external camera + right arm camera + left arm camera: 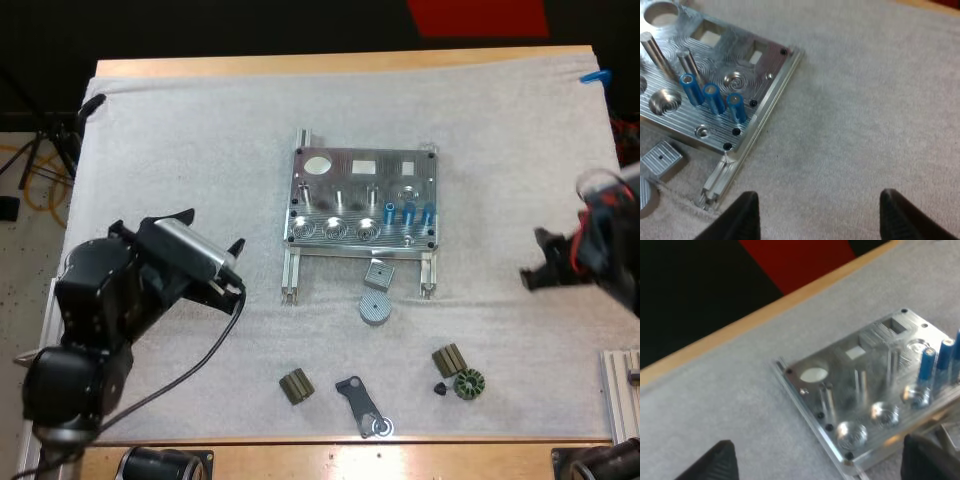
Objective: Load cells from right to left
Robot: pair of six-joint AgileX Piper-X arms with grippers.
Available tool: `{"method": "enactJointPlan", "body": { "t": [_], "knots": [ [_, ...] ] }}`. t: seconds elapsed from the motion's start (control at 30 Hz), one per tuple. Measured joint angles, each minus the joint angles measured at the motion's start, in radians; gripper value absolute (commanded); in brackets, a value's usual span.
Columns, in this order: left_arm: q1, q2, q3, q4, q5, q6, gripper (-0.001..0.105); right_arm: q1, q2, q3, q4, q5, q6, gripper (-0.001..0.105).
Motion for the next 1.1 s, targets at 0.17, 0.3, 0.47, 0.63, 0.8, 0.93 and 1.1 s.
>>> {"method": "enactJointPlan", "body": {
  "t": [0.17, 0.3, 0.47, 0.63, 0.8, 0.93, 1.1],
  "knots": [
    [0.000, -0.098, 0.000, 0.000, -0.043, 0.004, 0.066, 0.000, -0.164, 0.137, -0.033, 0.000, 0.000, 0.052],
    [0.000, -0.189, 0.000, 0.017, -0.056, 0.013, 0.066, 0.000, -0.301, 0.233, -0.062, 0.000, 0.000, 0.052],
    [0.000, -0.287, 0.000, 0.111, -0.105, 0.026, 0.066, 0.000, -0.448, 0.270, -0.088, -0.002, 0.000, 0.052],
    [0.000, -0.434, 0.002, 0.136, -0.114, 0.026, 0.066, 0.000, -0.572, 0.270, -0.088, -0.004, 0.039, 0.052],
    [0.000, -0.557, 0.020, 0.167, -0.151, -0.002, 0.066, 0.000, -0.646, 0.277, -0.090, -0.020, 0.126, 0.052],
    [0.000, -0.669, 0.079, 0.184, -0.164, -0.066, 0.066, 0.000, -0.710, 0.306, -0.072, -0.022, 0.175, 0.052],
    [0.000, -0.705, 0.133, 0.255, -0.209, -0.106, 0.066, 0.000, -0.785, 0.317, 0.002, -0.022, 0.208, 0.052]
  ]
}}
